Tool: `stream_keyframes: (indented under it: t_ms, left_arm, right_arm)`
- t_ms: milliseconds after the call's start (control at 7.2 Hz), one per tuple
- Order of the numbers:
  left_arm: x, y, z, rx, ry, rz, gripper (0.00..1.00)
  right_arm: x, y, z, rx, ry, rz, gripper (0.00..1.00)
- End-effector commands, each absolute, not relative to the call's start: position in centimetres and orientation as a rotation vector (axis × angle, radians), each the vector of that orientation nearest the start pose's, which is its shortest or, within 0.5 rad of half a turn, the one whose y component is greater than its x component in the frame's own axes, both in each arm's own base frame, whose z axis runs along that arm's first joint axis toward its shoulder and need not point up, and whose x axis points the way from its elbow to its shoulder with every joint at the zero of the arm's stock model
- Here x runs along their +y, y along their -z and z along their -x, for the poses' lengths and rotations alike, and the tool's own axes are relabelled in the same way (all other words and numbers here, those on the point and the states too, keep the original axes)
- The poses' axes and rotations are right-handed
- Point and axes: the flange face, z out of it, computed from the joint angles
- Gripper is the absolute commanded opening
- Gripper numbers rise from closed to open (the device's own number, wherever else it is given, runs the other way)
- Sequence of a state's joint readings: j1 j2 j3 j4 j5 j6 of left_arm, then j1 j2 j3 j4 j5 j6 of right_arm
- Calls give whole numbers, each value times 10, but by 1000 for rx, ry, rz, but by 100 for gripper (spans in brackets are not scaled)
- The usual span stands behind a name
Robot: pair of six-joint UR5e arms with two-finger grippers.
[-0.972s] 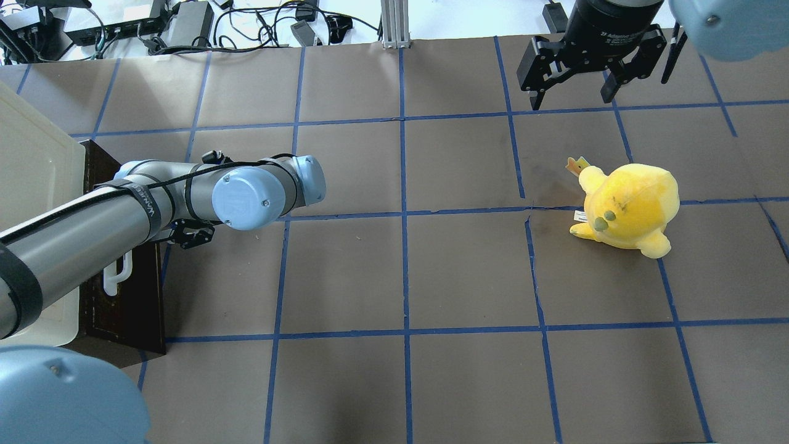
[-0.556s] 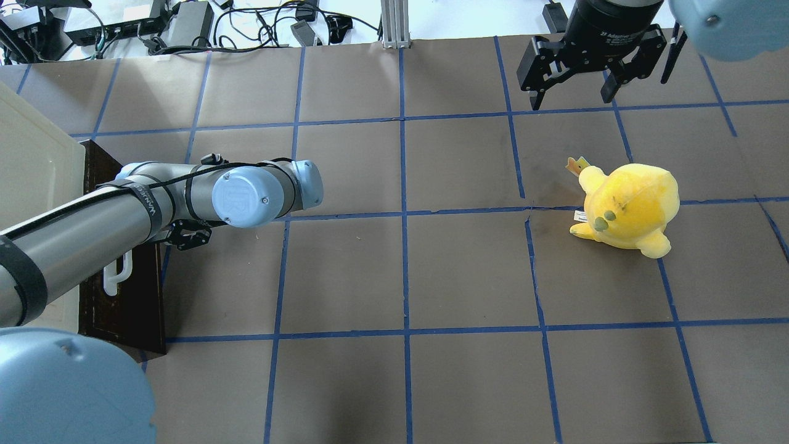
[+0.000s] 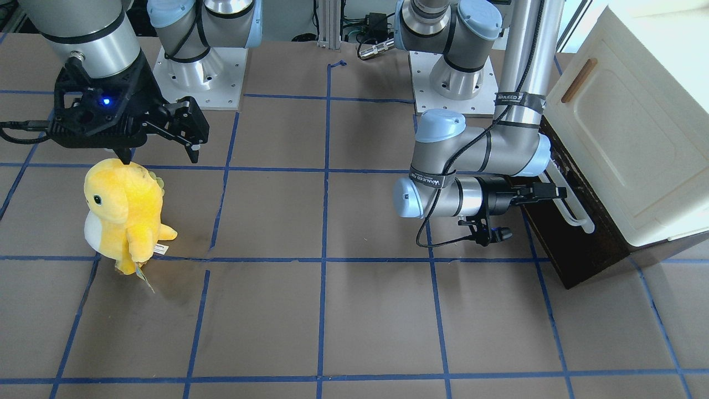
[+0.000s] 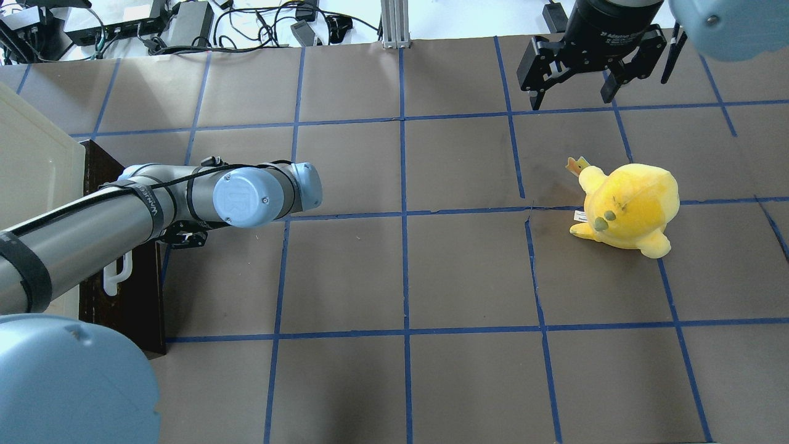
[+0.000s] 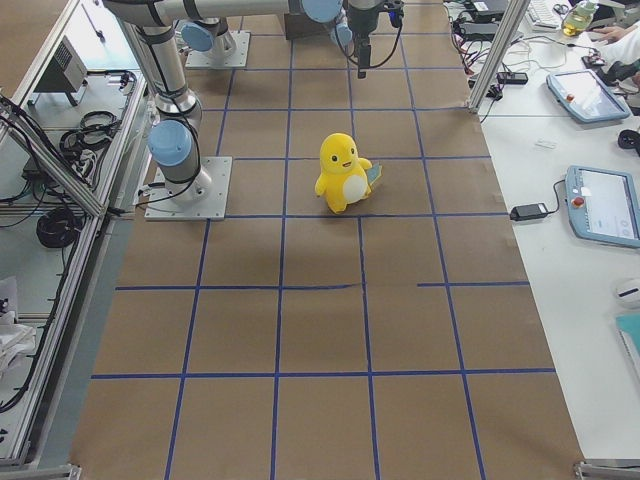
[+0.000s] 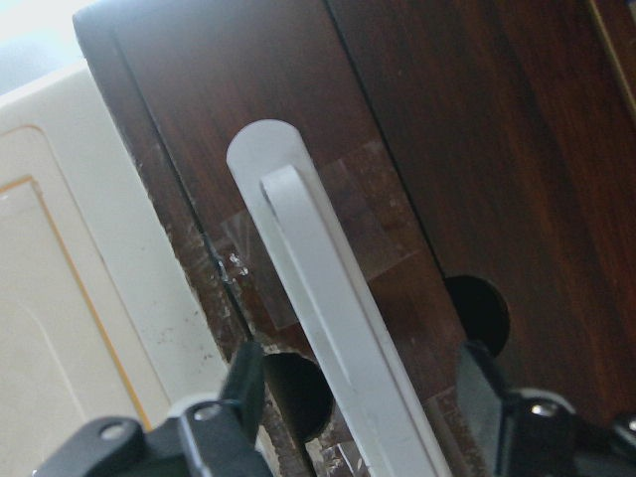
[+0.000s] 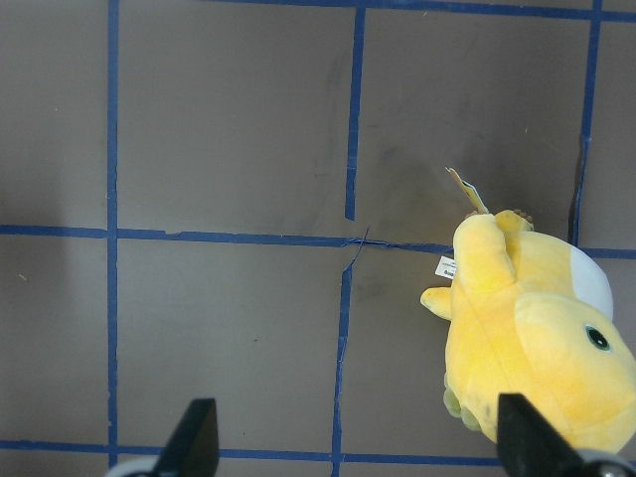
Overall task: Pull drawer sideways
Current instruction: 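Close the left gripper around the white drawer handle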
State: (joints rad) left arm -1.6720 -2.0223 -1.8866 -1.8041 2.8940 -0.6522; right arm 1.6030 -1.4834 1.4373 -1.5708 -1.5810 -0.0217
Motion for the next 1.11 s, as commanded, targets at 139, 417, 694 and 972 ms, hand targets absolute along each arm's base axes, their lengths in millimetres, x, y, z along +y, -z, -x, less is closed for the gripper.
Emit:
stream_keyframes:
  t_ms: [139,417,694,972]
  left_arm:
    - [-495,-176,83,1708,-288,-129,74]
    - [-495,-176,83,1709,-283,-122,65]
    - [-492,-176,83,1712,-289,-121,34]
    - [-492,-173,83,1712,-296,-124,25]
  right_arm:
    - [-529,-509,-149,3149,73,84,100]
    - [-529,-509,-149,3150,73,84,100]
    - [-529,-509,-149,3149,73,84,100]
    - [-529,-509,-149,3150,73,84,100]
